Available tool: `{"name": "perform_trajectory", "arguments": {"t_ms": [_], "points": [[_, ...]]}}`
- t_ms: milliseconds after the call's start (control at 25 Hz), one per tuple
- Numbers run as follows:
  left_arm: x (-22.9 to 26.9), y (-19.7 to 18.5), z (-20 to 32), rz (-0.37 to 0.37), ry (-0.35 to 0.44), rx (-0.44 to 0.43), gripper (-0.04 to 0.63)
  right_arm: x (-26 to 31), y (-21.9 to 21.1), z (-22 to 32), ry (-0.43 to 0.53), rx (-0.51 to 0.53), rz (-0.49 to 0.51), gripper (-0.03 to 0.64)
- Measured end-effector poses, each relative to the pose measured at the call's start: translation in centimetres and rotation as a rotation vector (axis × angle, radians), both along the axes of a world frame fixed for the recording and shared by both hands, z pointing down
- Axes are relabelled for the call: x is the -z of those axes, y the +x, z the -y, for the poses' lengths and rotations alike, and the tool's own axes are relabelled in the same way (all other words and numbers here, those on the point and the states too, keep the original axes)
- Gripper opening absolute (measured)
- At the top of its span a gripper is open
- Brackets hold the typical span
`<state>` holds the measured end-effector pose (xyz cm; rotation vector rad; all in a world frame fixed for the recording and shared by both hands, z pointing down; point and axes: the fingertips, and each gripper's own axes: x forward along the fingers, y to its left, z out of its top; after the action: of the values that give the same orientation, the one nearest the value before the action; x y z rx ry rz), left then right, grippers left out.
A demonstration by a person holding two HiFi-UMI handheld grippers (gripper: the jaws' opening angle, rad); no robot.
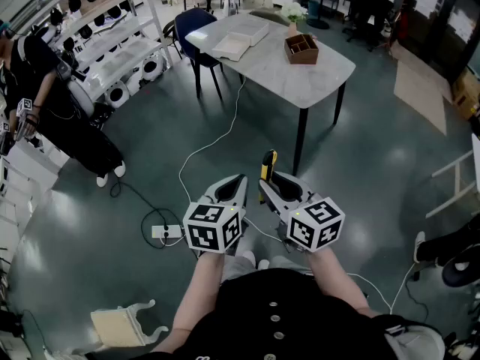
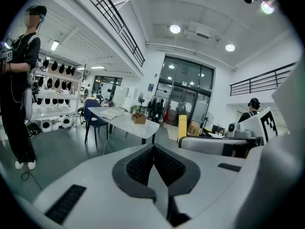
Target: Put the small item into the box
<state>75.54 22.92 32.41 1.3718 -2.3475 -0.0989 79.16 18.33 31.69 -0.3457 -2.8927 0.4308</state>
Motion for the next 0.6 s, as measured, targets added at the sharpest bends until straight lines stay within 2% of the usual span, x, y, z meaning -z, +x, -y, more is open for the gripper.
{"name": "perform_trajectory", "arguments": {"t_ms": [200,400,600], "points": [[-0.8,-1.0,-0.9,-0.010,-0.011,0.030,0.018,-1.0,-0.5,-0.1,0.004,0.009,-0.020,0.117],[-1.1,-1.2,-0.7,-0.024,-0.010,-0.006,0.017,-1.0,-1.0,-0.7,0.007,0.028,-0.028,0.117],[-0.9,-1.9,-0.8,-0.002,0.000,-0.024,0.017,-1.1,-2.0,-1.0,-0.006,0.036,-0.019,0.117]]}}
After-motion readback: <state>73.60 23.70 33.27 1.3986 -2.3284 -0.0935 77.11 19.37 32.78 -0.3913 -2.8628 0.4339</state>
